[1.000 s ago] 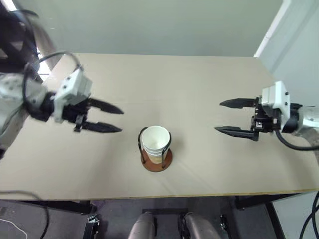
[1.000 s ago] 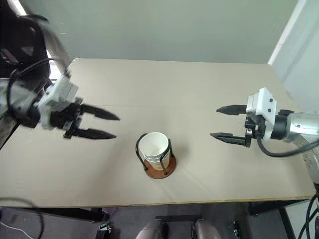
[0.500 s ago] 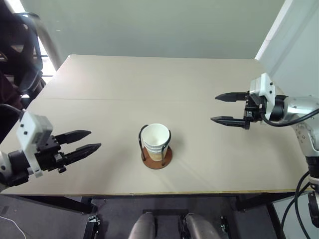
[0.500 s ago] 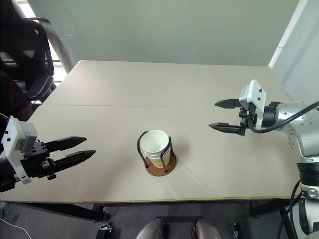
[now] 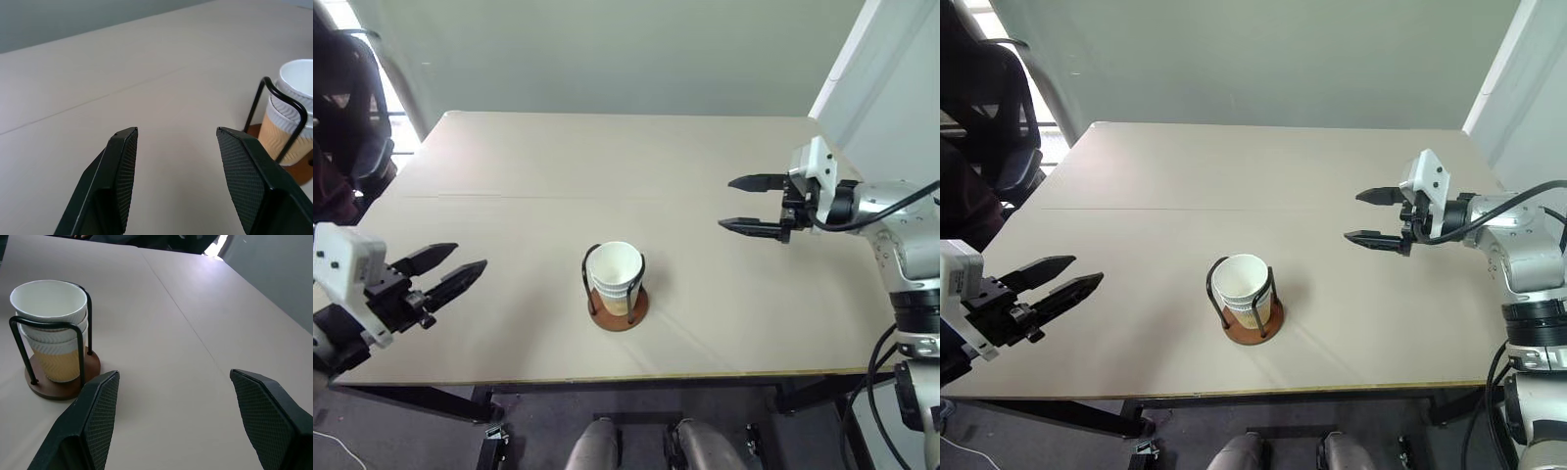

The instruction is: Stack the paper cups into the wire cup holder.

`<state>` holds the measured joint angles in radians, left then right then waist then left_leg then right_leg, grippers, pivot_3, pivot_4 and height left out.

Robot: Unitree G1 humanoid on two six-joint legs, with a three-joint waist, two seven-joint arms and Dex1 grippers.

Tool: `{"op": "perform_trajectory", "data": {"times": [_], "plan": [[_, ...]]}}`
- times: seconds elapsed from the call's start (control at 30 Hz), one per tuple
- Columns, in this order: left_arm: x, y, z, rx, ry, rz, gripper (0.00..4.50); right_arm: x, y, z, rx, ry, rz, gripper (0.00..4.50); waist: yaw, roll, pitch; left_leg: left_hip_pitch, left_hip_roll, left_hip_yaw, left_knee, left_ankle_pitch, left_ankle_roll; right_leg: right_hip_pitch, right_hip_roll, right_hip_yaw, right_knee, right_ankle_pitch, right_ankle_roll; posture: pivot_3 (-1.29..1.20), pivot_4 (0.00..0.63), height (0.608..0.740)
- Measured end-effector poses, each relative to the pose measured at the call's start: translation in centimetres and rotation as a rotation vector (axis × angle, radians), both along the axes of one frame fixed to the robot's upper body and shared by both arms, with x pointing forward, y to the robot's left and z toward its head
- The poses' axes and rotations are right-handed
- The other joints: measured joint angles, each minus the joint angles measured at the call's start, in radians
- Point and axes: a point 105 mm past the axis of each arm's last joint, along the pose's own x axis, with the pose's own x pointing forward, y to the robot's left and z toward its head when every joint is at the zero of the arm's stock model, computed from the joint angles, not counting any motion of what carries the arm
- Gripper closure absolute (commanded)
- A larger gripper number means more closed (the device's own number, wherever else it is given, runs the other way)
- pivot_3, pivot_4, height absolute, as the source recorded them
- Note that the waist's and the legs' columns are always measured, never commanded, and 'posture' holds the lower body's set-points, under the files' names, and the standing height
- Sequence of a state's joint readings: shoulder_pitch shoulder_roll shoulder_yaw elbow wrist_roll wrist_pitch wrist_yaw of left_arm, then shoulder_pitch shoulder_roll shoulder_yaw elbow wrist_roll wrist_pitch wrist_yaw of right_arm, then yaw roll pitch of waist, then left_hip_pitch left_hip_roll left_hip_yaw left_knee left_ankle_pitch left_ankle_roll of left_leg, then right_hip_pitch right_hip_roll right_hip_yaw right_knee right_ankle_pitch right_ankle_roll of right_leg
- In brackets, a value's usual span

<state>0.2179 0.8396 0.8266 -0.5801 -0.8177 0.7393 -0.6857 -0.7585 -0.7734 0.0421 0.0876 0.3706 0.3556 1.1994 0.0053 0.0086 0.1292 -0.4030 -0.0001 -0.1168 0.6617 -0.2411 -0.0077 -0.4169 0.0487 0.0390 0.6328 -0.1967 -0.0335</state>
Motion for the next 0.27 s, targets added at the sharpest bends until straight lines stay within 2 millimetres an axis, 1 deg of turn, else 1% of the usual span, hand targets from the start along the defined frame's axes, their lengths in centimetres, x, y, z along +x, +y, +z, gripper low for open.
{"op": "perform_trajectory", "data": {"times": [0.1,0.27], "plan": [[0.05,0.13,-0.02,-0.004,-0.003,0.014,1.78,0.04,0.07,-0.11,0.001,0.003,0.001,0.79,0.0,0.0,0.0,0.0,0.0,0.0,-0.001,-0.001,0.0,0.0,0.0,0.0,-0.001,0.002,0.004,0.0,0.15,0.74],[0.05,0.16,-0.06,-0.008,-0.001,0.019,1.78,0.05,0.07,-0.21,-0.002,0.008,0.002,0.79,0.0,0.0,0.0,0.0,0.0,0.0,-0.003,-0.002,0.0,0.0,0.0,0.0,-0.003,0.002,0.004,0.0,0.15,0.74]]}}
